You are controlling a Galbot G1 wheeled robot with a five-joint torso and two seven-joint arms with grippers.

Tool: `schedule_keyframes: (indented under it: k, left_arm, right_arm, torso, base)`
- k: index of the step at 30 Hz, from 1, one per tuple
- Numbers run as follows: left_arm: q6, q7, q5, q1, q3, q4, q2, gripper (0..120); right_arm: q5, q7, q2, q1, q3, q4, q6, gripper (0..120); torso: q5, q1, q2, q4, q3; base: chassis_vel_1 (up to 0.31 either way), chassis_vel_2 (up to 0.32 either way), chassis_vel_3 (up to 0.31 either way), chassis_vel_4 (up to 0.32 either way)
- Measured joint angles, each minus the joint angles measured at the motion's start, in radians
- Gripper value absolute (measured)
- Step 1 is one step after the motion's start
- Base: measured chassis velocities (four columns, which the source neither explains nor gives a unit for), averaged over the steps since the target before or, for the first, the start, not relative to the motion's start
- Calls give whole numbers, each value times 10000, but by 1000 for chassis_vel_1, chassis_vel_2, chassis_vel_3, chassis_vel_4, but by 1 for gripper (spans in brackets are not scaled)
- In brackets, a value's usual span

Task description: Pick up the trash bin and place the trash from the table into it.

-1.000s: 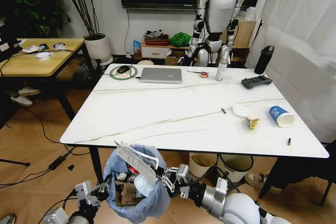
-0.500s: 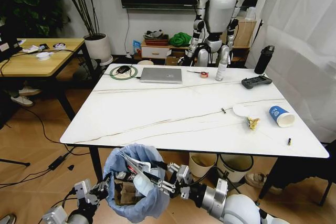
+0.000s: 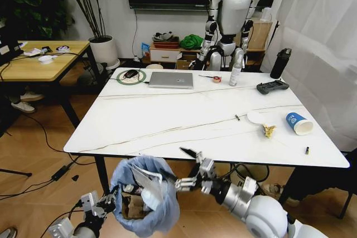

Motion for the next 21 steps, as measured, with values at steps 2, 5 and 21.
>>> schedule_keyframes:
  k: [2, 5, 21]
  left_arm:
    - [129, -160, -159, 195, 166, -13, 38, 0]
    - [174, -208, -26, 178, 162, 207, 27, 0]
    - [158, -163, -182, -62, -5, 171, 276, 0]
  right_arm:
    - [10, 2, -2, -87, 101, 12, -9, 100]
    - [-34, 2, 20, -260, 173, 21, -11, 100]
    - [-103, 555, 368, -66, 551, -243, -433, 100]
  torso:
    - [-1, 0, 0, 1, 0]
    - [0, 0, 0, 2, 0]
    - [-1, -1, 0, 0, 0]
  base:
    - [0, 0, 0, 0]
    - [0, 0, 0, 0]
    - [0, 0, 0, 0]
